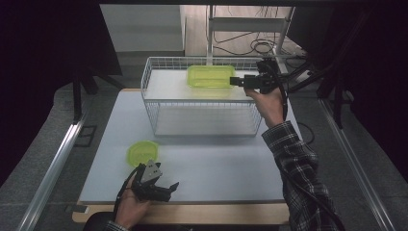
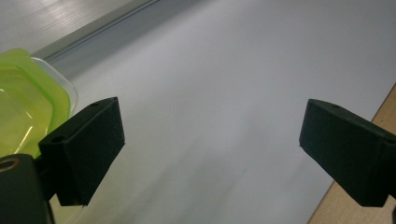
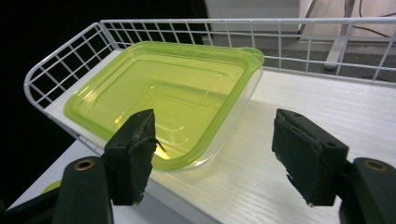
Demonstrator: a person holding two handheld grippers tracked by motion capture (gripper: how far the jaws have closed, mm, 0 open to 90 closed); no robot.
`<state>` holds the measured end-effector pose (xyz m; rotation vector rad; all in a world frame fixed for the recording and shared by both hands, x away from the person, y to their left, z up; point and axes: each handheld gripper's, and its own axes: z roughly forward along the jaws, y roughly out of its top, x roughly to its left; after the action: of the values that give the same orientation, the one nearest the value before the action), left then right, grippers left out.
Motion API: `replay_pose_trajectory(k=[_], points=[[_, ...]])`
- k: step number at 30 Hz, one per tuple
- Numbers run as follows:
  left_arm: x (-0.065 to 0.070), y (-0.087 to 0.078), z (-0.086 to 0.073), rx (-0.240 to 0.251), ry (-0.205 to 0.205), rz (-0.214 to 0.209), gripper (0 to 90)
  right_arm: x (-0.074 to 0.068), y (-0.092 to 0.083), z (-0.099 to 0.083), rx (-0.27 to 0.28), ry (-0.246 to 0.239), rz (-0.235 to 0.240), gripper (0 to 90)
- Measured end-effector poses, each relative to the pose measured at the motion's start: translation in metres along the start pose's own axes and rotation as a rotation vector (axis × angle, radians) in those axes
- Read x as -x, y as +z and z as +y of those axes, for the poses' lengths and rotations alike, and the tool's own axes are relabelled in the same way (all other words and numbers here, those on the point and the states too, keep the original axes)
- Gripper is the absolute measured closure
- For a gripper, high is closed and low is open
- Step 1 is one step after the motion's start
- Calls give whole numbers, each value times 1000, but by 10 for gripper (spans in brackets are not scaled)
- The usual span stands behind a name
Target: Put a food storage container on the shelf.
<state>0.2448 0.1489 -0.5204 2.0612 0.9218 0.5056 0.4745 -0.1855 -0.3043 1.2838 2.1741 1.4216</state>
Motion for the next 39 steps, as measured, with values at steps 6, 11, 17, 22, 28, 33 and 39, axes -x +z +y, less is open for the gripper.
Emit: replay_pose_trajectory(k=[6, 11, 17, 22, 28, 33, 39], points=[[-2, -2, -1, 21, -6, 11, 72, -7, -6, -7, -6, -50, 7, 237], [-3, -2, -1, 26, 1, 15, 73, -11, -12, -15, -5, -81, 11, 192], [-1, -2, 0, 18, -4, 20, 72, -14, -19, -29, -12, -119, 9, 155], [0, -1, 0, 10, 12, 31, 71, -16, -24, -41, -15, -149, 9, 122], [0, 0, 0, 7, 14, 21, 60, -21, -28, -58, -26, -186, 11, 86], [-1, 1, 0, -2, 12, -9, 72, -26, -29, -72, -39, -225, 4, 41], [-2, 1, 0, -11, 0, -19, 76, -30, -36, -90, -43, -251, 1, 5]])
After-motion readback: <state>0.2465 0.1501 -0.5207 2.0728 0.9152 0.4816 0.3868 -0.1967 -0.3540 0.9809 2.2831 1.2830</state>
